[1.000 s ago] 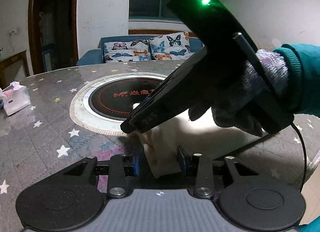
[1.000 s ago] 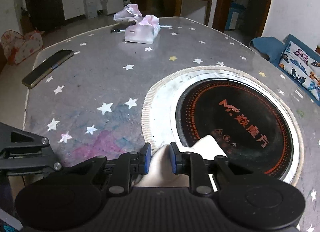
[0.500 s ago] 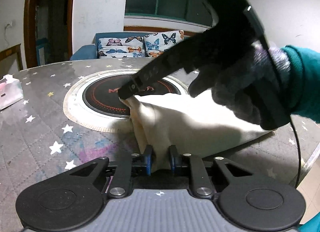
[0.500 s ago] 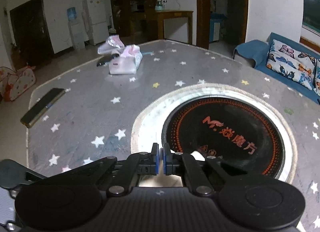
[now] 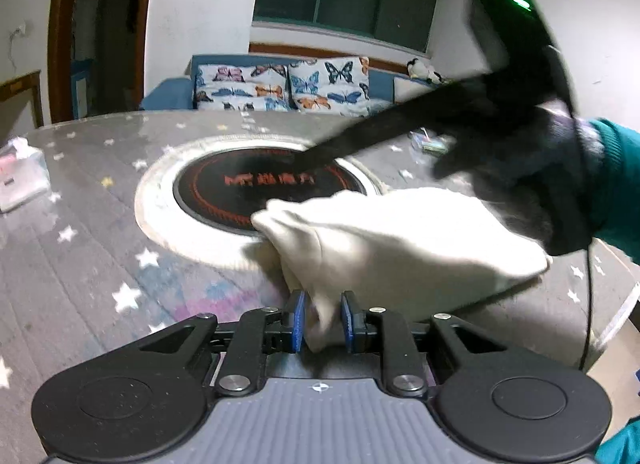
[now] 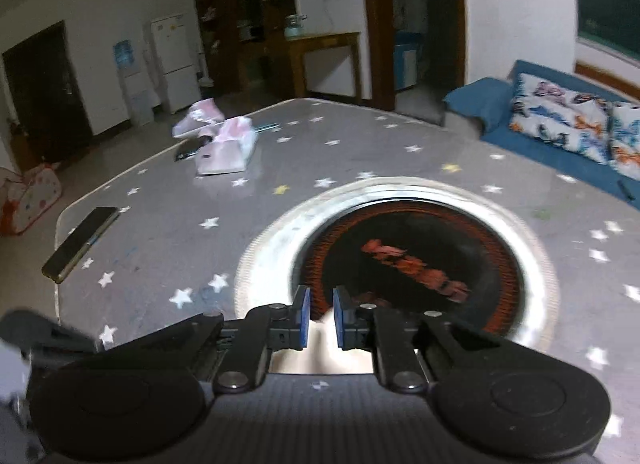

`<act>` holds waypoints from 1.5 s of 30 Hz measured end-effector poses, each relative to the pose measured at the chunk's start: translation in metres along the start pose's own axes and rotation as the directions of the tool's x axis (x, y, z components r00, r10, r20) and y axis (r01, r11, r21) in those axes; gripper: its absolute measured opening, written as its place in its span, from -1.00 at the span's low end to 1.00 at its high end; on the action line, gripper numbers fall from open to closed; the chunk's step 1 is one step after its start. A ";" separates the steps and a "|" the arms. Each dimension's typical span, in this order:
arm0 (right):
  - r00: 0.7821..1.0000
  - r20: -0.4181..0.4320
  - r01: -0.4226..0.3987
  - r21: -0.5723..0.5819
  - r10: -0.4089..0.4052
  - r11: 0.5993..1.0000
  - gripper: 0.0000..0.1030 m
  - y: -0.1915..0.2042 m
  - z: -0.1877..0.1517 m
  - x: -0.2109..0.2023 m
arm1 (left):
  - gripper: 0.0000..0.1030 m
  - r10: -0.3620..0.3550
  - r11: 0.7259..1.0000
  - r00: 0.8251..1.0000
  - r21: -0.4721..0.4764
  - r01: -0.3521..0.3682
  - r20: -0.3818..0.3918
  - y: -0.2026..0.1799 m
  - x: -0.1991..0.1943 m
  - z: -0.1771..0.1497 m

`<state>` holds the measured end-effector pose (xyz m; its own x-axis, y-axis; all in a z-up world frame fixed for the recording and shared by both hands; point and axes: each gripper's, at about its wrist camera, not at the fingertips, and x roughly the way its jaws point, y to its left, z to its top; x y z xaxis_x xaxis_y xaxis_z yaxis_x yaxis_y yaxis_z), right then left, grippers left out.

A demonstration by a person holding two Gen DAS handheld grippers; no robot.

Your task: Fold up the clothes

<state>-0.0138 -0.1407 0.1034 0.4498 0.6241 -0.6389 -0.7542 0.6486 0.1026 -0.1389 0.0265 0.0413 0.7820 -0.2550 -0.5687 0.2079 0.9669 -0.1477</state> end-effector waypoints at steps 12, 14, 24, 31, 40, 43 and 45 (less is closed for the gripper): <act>0.989 -0.062 0.139 0.056 -0.136 0.989 -0.39 -0.019 -0.067 -0.035 | -0.58 0.022 0.998 1.000 -0.061 -0.022 -0.006 0.000 0.048 0.027; 0.987 -0.071 0.150 0.086 -0.144 0.985 -0.39 -0.024 -0.076 -0.035 | -0.57 0.026 0.997 0.999 -0.078 -0.029 -0.034 0.006 0.058 0.023; 0.978 -0.008 0.207 0.197 -0.209 0.958 -0.25 -0.042 -0.096 -0.059 | -0.47 0.021 0.994 1.000 -0.105 -0.021 -0.005 0.009 0.053 0.039; 0.967 -0.010 0.247 0.302 -0.256 0.921 -0.28 -0.074 -0.109 -0.057 | -0.33 0.050 0.995 0.998 -0.086 -0.054 -0.042 0.008 0.079 0.046; 0.971 0.023 0.229 0.203 -0.239 0.952 -0.19 -0.045 -0.096 -0.067 | -0.20 0.068 0.993 0.996 -0.097 -0.073 -0.052 0.015 0.087 0.045; 0.978 0.030 0.202 0.144 -0.208 0.969 -0.16 -0.028 -0.091 -0.070 | -0.19 0.065 0.991 0.997 -0.113 -0.070 -0.045 0.019 0.084 0.044; 0.982 0.033 0.181 0.102 -0.185 0.978 -0.15 -0.016 -0.087 -0.071 | -0.19 0.072 0.988 0.997 -0.132 -0.077 -0.043 0.024 0.079 0.046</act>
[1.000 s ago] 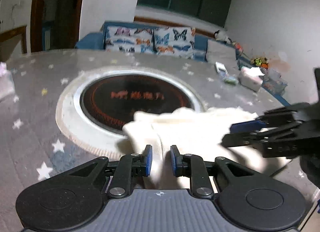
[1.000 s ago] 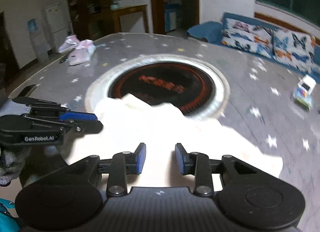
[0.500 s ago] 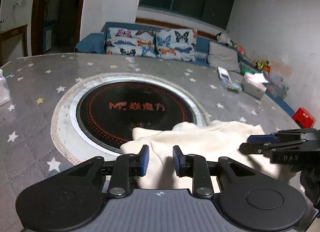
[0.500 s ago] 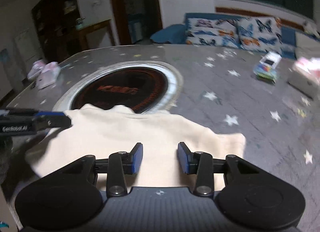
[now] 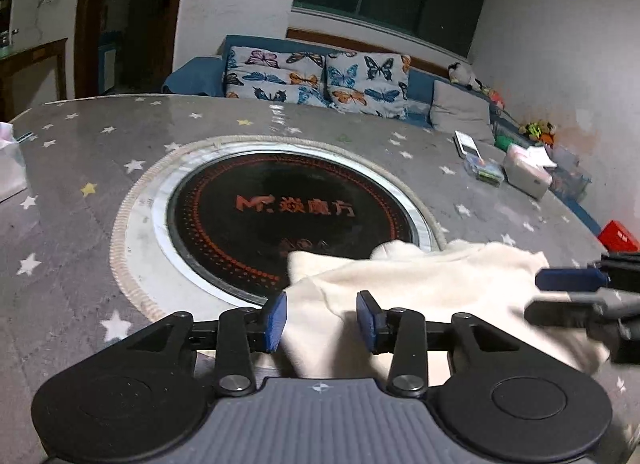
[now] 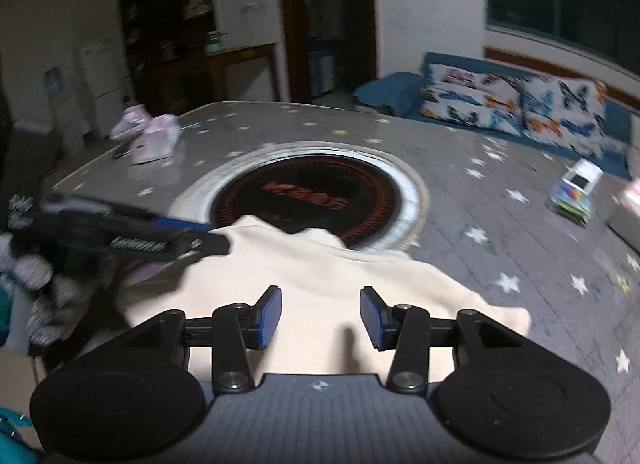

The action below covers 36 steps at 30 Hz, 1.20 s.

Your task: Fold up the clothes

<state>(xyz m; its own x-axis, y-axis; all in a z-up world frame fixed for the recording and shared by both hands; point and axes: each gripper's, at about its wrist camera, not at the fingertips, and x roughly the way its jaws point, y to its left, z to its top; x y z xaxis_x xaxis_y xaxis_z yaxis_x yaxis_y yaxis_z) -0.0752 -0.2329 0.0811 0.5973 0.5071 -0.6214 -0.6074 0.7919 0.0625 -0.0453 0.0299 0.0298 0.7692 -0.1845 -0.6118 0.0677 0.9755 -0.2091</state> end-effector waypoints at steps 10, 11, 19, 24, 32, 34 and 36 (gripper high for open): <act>0.986 -0.077 -0.165 -0.337 0.147 0.927 -0.14 0.088 0.002 0.008 | -0.10 0.008 0.989 1.000 -0.146 -0.012 -0.028 0.031 -0.020 0.002; 0.984 -0.086 -0.177 -0.367 0.156 0.913 -0.14 0.097 0.001 0.010 | -0.10 0.005 0.987 0.999 -0.161 -0.010 -0.033 0.033 -0.021 0.002; 0.984 -0.118 -0.178 -0.550 0.134 0.816 -0.20 0.147 -0.012 0.031 | -0.04 -0.057 0.954 0.997 -0.297 0.037 -0.059 0.045 -0.027 0.000; 0.993 -0.089 -0.118 -0.588 0.081 0.800 -0.65 0.151 -0.019 0.039 | 0.02 -0.088 0.915 0.993 -0.401 0.048 -0.083 0.052 -0.026 -0.004; 0.990 -0.045 -0.142 -0.436 0.137 0.889 -0.81 0.124 0.004 0.024 | 0.08 -0.158 0.808 0.982 -0.585 0.070 -0.100 0.056 -0.018 -0.007; 0.989 -0.031 -0.144 -0.414 0.144 0.899 -0.82 0.120 0.007 0.020 | 0.09 -0.183 0.774 0.978 -0.628 0.078 -0.104 0.055 -0.014 -0.008; 0.989 -0.018 -0.144 -0.398 0.149 0.906 -0.82 0.117 0.010 0.016 | 0.11 -0.201 0.735 0.974 -0.674 0.079 -0.105 0.056 -0.010 -0.010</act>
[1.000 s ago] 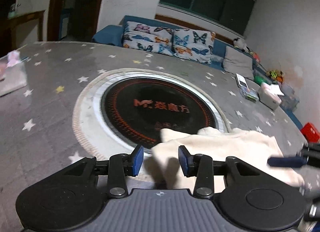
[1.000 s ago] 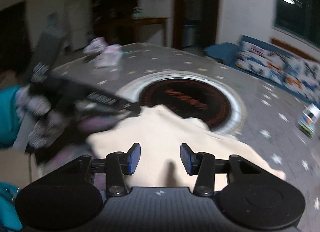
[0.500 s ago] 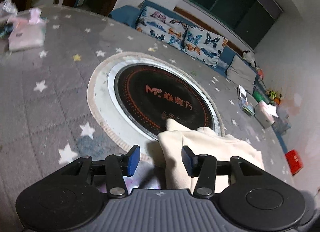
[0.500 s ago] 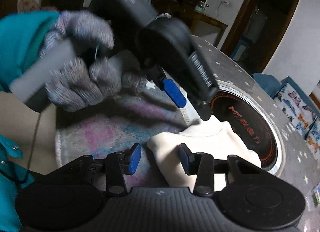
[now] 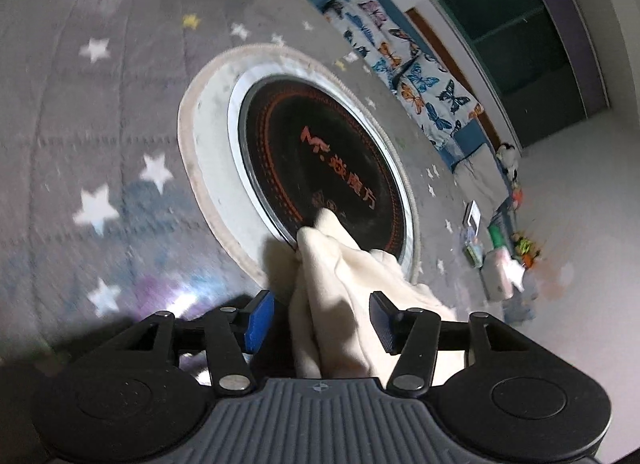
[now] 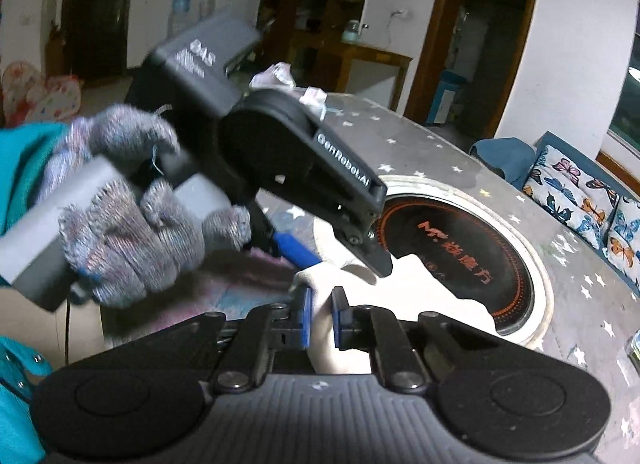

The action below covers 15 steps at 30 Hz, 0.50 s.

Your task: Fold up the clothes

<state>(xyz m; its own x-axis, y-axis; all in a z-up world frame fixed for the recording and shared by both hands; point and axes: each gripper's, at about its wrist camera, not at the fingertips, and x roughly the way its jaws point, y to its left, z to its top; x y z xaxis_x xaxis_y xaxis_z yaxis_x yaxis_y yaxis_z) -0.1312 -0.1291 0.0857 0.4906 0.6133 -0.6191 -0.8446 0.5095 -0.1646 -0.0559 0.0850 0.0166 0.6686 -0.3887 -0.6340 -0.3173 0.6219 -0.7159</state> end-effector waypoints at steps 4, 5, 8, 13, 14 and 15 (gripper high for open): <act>1.000 0.016 -0.004 0.019 0.004 1.000 -0.82 -0.005 0.000 -0.005 | 0.11 -0.022 0.997 1.000 -0.077 0.022 -0.010 0.003 0.005 0.001; 1.000 0.019 -0.007 0.022 0.007 1.000 -0.82 -0.005 -0.001 -0.005 | 0.07 -0.028 0.996 1.000 -0.085 0.027 -0.013 0.004 0.006 0.001; 1.000 0.023 -0.020 0.034 0.019 0.999 -0.82 -0.005 -0.003 -0.006 | -0.38 -0.044 0.994 0.999 -0.105 0.041 -0.027 0.005 0.011 0.001; 0.999 0.016 -0.035 0.083 0.034 0.996 -0.76 -0.011 -0.007 -0.004 | -0.67 -0.050 0.993 0.998 -0.108 0.047 -0.026 0.009 0.015 -0.001; 0.999 0.019 -0.034 0.102 0.033 0.994 -0.70 -0.015 -0.008 -0.006 | -0.68 -0.049 0.994 0.999 -0.099 0.047 -0.021 0.009 0.014 -0.002; 0.999 0.022 -0.034 0.121 0.031 0.992 -0.65 -0.018 -0.010 -0.009 | -0.69 -0.050 0.995 0.999 -0.089 0.048 -0.015 0.008 0.013 -0.002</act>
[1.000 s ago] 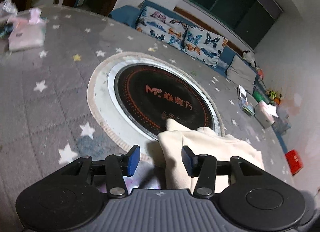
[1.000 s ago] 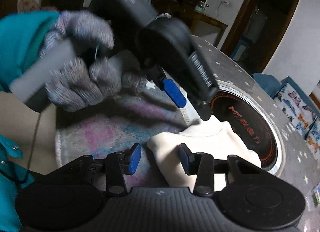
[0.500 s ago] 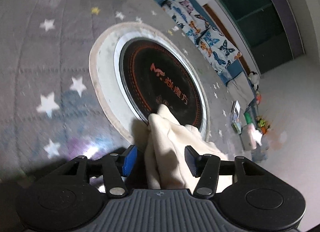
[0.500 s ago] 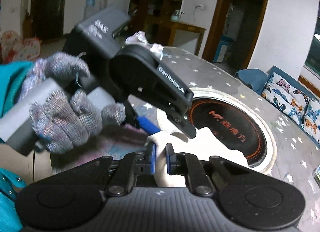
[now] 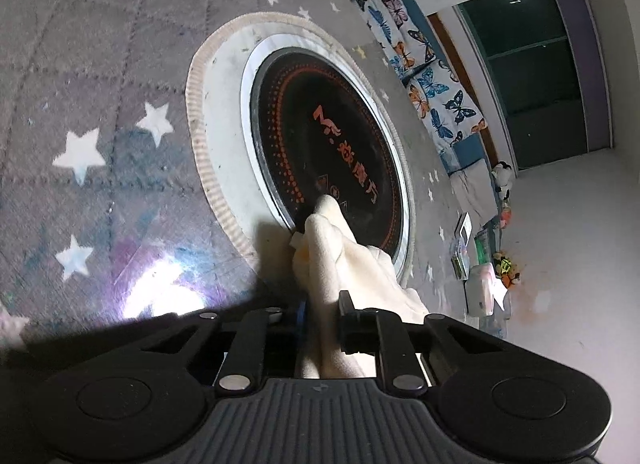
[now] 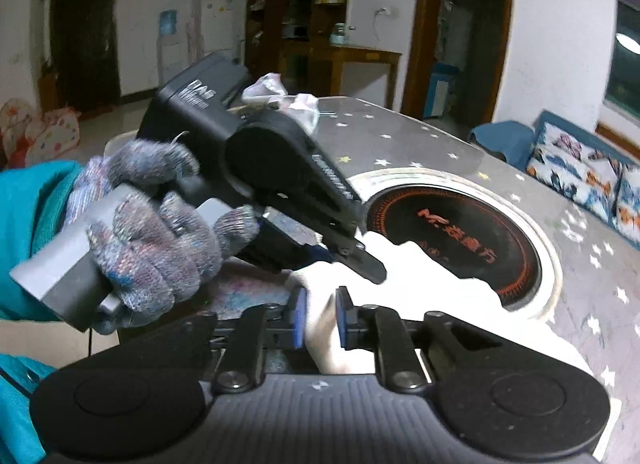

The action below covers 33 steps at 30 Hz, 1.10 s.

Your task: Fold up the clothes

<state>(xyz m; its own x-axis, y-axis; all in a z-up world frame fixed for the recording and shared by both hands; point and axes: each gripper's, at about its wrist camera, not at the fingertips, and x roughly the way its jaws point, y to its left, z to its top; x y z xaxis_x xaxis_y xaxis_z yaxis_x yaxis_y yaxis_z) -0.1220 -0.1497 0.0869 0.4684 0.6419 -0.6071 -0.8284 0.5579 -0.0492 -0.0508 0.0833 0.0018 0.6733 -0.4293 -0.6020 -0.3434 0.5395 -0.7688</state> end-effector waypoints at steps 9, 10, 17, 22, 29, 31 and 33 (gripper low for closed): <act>0.977 -0.023 0.212 0.219 -0.212 0.952 -0.54 -0.068 -0.028 -0.036 | -0.69 0.017 0.995 0.999 0.096 -0.020 0.035 -0.010 -0.002 -0.004; 0.968 -0.035 0.249 0.249 -0.249 0.936 -0.53 -0.080 -0.036 -0.040 | -0.69 0.018 0.994 0.999 0.105 -0.022 0.037 -0.011 -0.003 -0.004; 0.913 -0.106 0.398 0.436 -0.393 0.807 -0.44 -0.142 -0.082 -0.060 | -0.69 0.035 0.988 0.998 0.148 -0.042 0.049 -0.015 -0.002 -0.006; 0.907 -0.139 0.407 0.529 -0.397 0.745 -0.39 -0.168 -0.102 -0.056 | -0.69 0.050 0.981 0.997 0.183 -0.060 0.062 -0.021 -0.001 -0.007; 0.920 -0.117 0.366 0.594 -0.373 0.716 -0.41 -0.170 -0.108 -0.047 | -0.69 0.072 0.968 0.994 0.233 -0.088 0.076 -0.028 0.001 -0.008; 0.925 -0.106 0.353 0.595 -0.366 0.722 -0.68 -0.169 -0.107 -0.045 | -0.69 0.070 0.962 0.994 0.256 -0.090 0.083 -0.033 0.001 -0.009; 0.926 -0.093 0.346 0.595 -0.365 0.725 -0.79 -0.166 -0.106 -0.046 | -0.69 0.067 0.954 0.994 0.286 -0.091 0.092 -0.041 -0.001 -0.011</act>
<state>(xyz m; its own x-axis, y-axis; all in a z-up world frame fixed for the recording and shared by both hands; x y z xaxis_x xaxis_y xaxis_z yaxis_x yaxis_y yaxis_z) -0.0386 -0.3280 0.0392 0.7080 0.3419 -0.6180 -0.2560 0.9397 0.2266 -0.0444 0.0535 0.0312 0.7063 -0.3238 -0.6295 -0.2013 0.7607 -0.6171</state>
